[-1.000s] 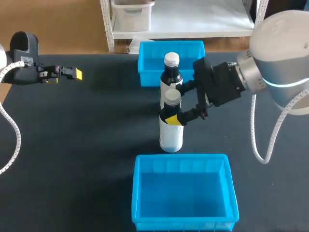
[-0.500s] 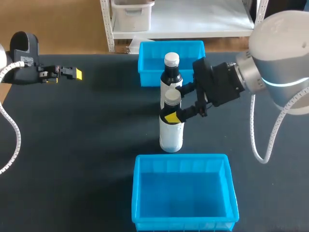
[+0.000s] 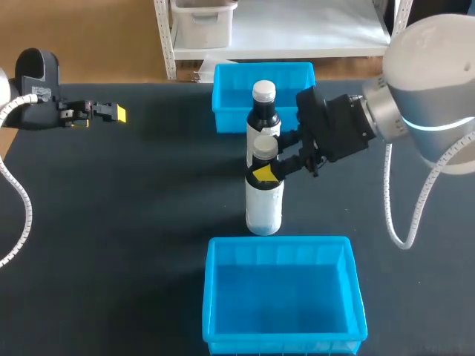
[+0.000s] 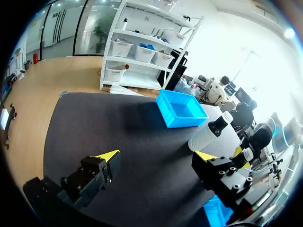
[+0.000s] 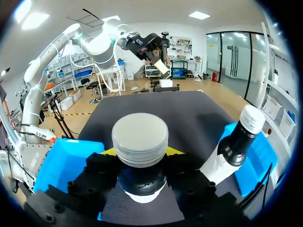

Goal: Pick up the bottle, and place it in the far bin if it is heavy, or in the near bin if it is light.

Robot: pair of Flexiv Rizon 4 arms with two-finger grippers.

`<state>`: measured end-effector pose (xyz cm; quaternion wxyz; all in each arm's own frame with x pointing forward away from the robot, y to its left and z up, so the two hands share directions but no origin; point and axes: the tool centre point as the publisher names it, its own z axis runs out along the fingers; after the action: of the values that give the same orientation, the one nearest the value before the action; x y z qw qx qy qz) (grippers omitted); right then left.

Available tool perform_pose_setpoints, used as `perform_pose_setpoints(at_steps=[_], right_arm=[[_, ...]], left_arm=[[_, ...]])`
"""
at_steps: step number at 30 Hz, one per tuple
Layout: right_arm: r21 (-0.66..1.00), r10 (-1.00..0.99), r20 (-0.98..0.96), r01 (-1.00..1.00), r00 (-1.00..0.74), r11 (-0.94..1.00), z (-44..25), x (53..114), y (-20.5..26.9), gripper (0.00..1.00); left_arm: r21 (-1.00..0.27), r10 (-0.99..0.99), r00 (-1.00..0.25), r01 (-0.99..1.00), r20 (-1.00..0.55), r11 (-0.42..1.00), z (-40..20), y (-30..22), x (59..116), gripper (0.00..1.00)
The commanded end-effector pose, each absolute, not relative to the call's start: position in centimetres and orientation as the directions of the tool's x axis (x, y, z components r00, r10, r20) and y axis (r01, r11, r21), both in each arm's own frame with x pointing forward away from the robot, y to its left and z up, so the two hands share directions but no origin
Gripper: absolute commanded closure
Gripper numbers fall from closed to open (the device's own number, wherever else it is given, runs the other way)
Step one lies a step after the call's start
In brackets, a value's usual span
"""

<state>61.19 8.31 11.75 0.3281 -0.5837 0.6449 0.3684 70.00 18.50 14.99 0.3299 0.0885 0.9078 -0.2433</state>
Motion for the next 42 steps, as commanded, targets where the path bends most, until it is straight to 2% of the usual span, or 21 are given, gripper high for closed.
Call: perform_pose_setpoints(at_steps=[1,34,42], right_arm=[[0.086,-0.511,-0.853,-0.995,-0.1,0.05,11.7,61.0,8.2,1.0],[-0.014,-0.513,-0.85,-0.968,-0.122,0.252,17.7,61.8,-1.6,1.0],[-0.019,-0.498,-0.863,-0.98,-0.084,0.199,19.7,60.1,-2.1,1.0]], left_arm=[[-0.383,0.0,-0.767,0.321,-0.642,0.866,15.0,18.5,70.0,0.0],[-0.383,0.0,-0.767,0.321,-0.642,0.866,15.0,18.5,70.0,0.0],[-0.383,0.0,-0.767,0.321,-0.642,0.866,15.0,18.5,70.0,0.0]])
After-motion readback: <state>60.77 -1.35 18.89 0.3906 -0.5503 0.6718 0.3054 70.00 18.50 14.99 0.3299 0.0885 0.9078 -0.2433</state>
